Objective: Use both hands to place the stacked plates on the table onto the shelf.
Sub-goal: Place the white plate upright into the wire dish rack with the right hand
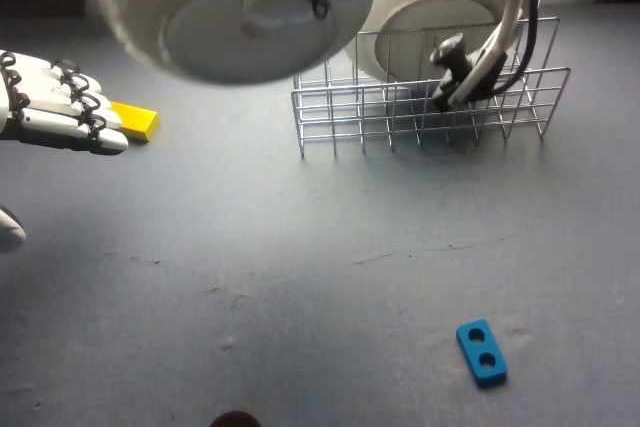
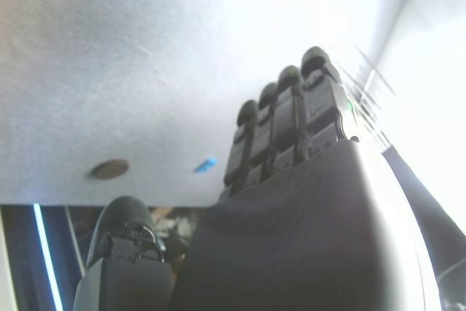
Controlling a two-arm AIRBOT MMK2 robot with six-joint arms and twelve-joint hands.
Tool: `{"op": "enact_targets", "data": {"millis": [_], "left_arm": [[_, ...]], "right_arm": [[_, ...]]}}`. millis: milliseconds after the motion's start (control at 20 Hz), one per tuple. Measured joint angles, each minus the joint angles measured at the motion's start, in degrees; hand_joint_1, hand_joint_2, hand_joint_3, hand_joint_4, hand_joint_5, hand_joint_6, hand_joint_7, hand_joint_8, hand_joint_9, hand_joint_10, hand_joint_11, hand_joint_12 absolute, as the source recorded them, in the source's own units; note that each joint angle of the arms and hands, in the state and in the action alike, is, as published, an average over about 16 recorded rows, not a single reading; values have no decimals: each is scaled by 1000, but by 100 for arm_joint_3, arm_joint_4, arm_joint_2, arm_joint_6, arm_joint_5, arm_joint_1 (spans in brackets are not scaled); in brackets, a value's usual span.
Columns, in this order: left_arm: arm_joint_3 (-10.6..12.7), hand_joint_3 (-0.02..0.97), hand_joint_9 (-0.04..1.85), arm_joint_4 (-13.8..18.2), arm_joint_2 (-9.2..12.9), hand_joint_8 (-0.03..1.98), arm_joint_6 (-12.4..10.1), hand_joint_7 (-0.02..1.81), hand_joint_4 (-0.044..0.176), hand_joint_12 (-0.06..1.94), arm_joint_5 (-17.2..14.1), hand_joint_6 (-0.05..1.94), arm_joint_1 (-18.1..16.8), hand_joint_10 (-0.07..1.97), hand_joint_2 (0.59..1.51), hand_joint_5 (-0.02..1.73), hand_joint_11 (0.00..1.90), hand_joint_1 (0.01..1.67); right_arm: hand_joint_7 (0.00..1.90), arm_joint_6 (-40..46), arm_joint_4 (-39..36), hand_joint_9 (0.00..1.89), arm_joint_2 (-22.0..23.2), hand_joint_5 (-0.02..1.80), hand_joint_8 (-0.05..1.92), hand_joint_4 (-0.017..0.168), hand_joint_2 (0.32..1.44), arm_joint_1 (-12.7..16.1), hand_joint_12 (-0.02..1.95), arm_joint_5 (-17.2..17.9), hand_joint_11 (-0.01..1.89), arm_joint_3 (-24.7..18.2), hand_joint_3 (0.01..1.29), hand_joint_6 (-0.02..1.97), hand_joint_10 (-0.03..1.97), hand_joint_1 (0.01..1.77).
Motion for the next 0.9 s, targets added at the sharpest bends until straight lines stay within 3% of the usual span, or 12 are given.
{"op": "enact_targets", "data": {"millis": [350, 900], "left_arm": [[-13, 17, 21, 76, 0, 11, 43, 19, 4, 13, 79, 19, 12, 6, 1118, 20, 24, 15], [-19, 18, 21, 121, 0, 11, 48, 18, 4, 13, 164, 18, 44, 7, 1119, 15, 23, 15]], "right_arm": [[1146, 1, 603, 1299, 176, 1026, 702, 20, 952, 10, 1139, 223, 801, 86, 16, 814, 28, 1249], [1148, 1, 729, 1293, 321, 1028, 681, 20, 952, -55, 1124, 204, 781, 124, 15, 810, 17, 1249]]}}
